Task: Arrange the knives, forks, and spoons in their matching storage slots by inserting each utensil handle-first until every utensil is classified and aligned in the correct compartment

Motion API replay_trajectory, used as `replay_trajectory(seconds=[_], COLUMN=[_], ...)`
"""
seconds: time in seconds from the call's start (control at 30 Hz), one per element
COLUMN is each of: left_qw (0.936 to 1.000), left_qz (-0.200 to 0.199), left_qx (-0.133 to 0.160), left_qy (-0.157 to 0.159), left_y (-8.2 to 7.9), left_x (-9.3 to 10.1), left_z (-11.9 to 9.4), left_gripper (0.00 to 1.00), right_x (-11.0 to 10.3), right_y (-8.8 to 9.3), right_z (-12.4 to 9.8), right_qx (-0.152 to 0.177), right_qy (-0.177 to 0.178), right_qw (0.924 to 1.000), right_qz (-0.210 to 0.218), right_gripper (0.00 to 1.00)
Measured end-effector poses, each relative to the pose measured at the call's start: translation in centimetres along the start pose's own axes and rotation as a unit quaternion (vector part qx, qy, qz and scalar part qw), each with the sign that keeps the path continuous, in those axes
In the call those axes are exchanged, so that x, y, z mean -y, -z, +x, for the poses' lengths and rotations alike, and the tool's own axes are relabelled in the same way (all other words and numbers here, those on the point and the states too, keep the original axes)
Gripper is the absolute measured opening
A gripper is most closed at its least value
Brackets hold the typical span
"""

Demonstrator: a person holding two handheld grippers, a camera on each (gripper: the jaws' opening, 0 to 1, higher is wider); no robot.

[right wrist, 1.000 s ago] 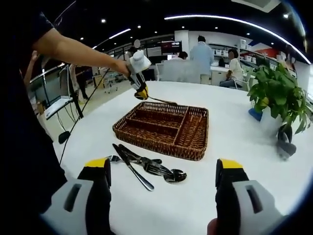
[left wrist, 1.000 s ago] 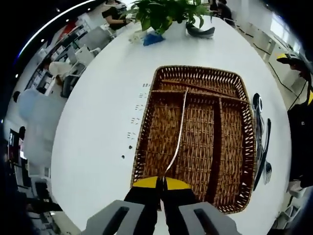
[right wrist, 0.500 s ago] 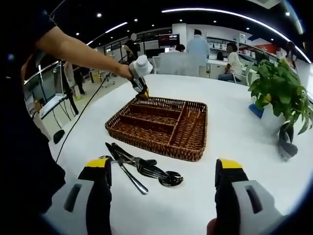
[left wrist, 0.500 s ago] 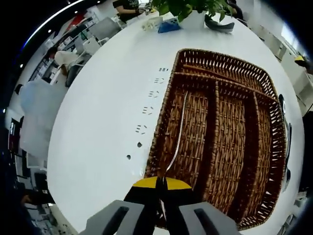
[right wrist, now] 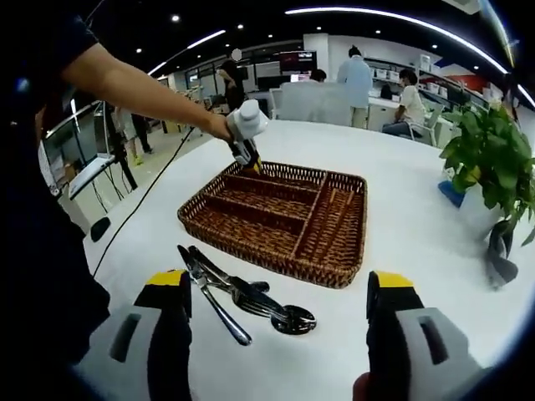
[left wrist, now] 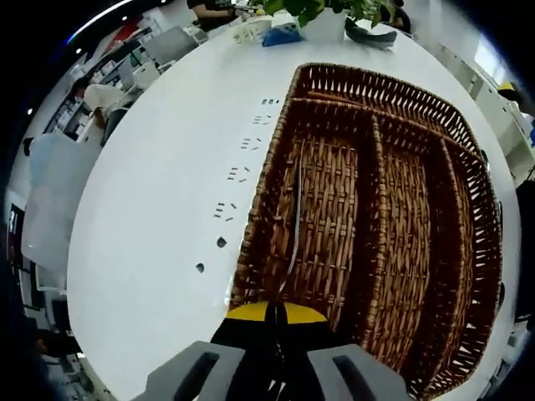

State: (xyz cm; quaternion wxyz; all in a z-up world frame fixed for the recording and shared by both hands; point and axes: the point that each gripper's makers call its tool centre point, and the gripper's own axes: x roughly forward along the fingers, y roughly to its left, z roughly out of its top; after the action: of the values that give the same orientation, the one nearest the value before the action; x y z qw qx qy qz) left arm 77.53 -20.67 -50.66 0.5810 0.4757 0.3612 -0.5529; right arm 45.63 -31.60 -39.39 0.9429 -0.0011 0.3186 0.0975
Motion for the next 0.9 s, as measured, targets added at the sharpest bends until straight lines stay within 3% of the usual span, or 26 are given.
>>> replay_trajectory(seconds=[0.2,0.47,0.9], left_qw=[0.9996,0.9997,0.9992], left_qz=[0.029,0.011,0.027], left_qx=[0.002,0.02,0.027], left_qy=[0.0,0.009,-0.007], left_y=[-0.1,-0.3,-0.2], left_x=[0.1,0.7,0.4], left_z=[0.2,-0.1,-1.3], left_gripper=[0.05,0.13,0.15], right_x=[0.1,0.0,-0.6], right_y=[0.2,0.5,0.2], right_z=[0.1,0.0,-0.1], right_qx=[-0.003,-0.003,-0.003], right_qy=[-0.003,-0.002,-0.011], right_qw=[1.0,1.0,0.9999], right_qz=[-0.001,0.003,-0.008], right_gripper=[0.89,0.89,0.89])
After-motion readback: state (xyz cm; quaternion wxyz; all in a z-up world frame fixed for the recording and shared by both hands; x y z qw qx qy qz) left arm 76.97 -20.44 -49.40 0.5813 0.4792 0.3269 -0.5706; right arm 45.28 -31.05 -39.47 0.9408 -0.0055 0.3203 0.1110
